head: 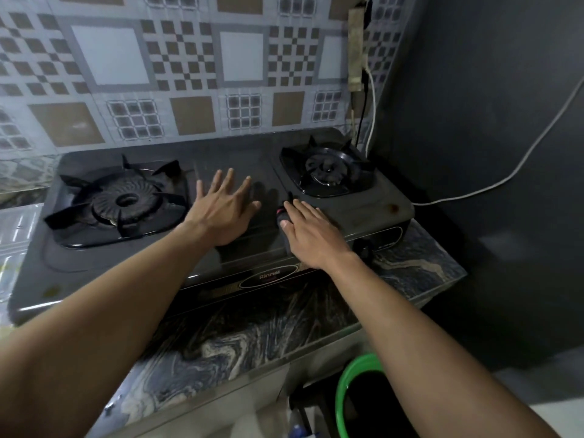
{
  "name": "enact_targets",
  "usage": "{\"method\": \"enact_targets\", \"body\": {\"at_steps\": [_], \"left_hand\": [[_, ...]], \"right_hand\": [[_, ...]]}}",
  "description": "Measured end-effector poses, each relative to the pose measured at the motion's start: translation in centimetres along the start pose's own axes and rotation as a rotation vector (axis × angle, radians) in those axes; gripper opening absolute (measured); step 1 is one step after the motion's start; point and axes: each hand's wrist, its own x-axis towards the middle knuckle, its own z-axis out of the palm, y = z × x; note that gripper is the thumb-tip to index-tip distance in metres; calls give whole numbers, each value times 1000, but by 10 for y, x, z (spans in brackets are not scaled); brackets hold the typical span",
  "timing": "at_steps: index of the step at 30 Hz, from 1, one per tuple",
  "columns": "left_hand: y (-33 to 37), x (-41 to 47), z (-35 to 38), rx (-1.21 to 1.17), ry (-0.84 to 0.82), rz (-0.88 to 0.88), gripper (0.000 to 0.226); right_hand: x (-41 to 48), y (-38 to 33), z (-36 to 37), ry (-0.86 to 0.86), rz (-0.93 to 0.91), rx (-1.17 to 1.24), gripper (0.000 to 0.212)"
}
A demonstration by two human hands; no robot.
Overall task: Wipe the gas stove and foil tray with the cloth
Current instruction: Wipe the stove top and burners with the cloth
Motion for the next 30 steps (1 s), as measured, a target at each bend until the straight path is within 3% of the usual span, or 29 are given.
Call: {"method": "enact_targets", "body": {"at_steps": [11, 25, 30], "left_hand": [[34, 6, 9, 50, -38, 78, 78], [35, 46, -8, 21, -88, -52, 78], [21, 61, -8, 5, -144, -115, 85]], "right_hand": [[-2, 90, -21, 56, 88, -17, 55], [-14, 183, -57, 105, 309, 91, 49], [0, 209, -64, 100, 270, 107, 49]]}}
